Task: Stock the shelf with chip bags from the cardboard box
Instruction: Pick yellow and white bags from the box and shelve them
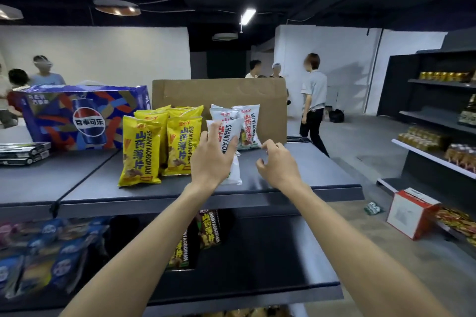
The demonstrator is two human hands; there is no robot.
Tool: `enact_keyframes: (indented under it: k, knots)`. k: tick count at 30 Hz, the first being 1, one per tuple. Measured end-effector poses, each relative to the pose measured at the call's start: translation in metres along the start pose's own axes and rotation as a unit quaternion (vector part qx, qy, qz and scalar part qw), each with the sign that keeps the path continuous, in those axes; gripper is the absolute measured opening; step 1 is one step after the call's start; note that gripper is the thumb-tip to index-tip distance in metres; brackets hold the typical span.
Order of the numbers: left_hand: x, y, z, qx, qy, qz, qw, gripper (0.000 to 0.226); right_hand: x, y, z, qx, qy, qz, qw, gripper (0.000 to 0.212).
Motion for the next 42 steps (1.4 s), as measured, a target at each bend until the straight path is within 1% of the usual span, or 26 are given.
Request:
enact_keyframes:
  k: [5, 9, 13, 17, 19, 22, 25, 28, 29, 30, 36, 39, 42]
  knots:
    - [0.054, -0.011, -0.022, -0.001, -0.066, 0.025, 0.997, 0.050, -0.002, -0.017, -0.035, 0.013, -0.009, 0.019, 1.000, 0.031]
    - [0.094, -0.028, -0.030, -0.007, -0.121, 0.024, 0.992, 0.046, 0.002, -0.032, -0.055, 0.007, -0.016, 0.022, 1.000, 0.032]
    - [0.134, -0.056, -0.032, -0.010, -0.125, 0.008, 0.992, 0.045, 0.012, -0.057, -0.070, -0.006, -0.016, 0.025, 1.000, 0.033]
    - [0.169, -0.076, -0.023, -0.019, -0.149, 0.011, 0.989, 0.050, 0.023, -0.083, -0.075, -0.014, -0.040, 0.018, 0.999, 0.031]
    - [0.183, -0.080, -0.016, -0.017, -0.143, 0.003, 0.990, 0.051, 0.030, -0.091, -0.077, -0.016, -0.060, 0.012, 0.998, 0.031]
    - [0.196, -0.079, -0.006, -0.002, -0.131, -0.029, 0.991, 0.054, 0.039, -0.097, -0.079, -0.020, -0.080, 0.008, 0.997, 0.031]
    - [0.203, -0.074, 0.000, 0.033, -0.166, -0.049, 0.984, 0.061, 0.048, -0.096, -0.082, -0.011, -0.096, 0.011, 0.995, 0.032]
    - [0.217, -0.069, -0.004, 0.143, -0.205, -0.024, 0.968, 0.068, 0.054, -0.091, -0.083, -0.001, -0.103, 0.022, 0.994, 0.032]
    - [0.221, -0.068, -0.004, 0.166, -0.210, -0.014, 0.963, 0.070, 0.055, -0.090, -0.084, -0.001, -0.104, 0.023, 0.994, 0.031]
    - [0.223, -0.068, -0.003, 0.173, -0.213, -0.003, 0.962, 0.072, 0.056, -0.089, -0.084, 0.000, -0.105, 0.024, 0.994, 0.031]
    - [0.219, -0.058, 0.005, 0.108, -0.215, 0.069, 0.968, 0.090, 0.045, -0.079, -0.084, -0.003, -0.095, 0.042, 0.995, 0.032]
    - [0.210, -0.047, -0.003, 0.095, -0.219, 0.116, 0.964, 0.089, 0.034, -0.071, -0.083, 0.001, -0.093, 0.042, 0.995, 0.032]
    - [0.192, -0.033, -0.014, 0.113, -0.262, 0.155, 0.946, 0.085, 0.025, -0.059, -0.081, 0.005, -0.089, 0.044, 0.995, 0.033]
Point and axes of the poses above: each hand's wrist, its own y-axis away from the middle knuckle, its own x-axis out of the palm, z = x × y, the point moved 5 cm from there along -y, towards the middle knuckle, and after that the axes turned 9 degrees about -z, right-handed, at the moved point
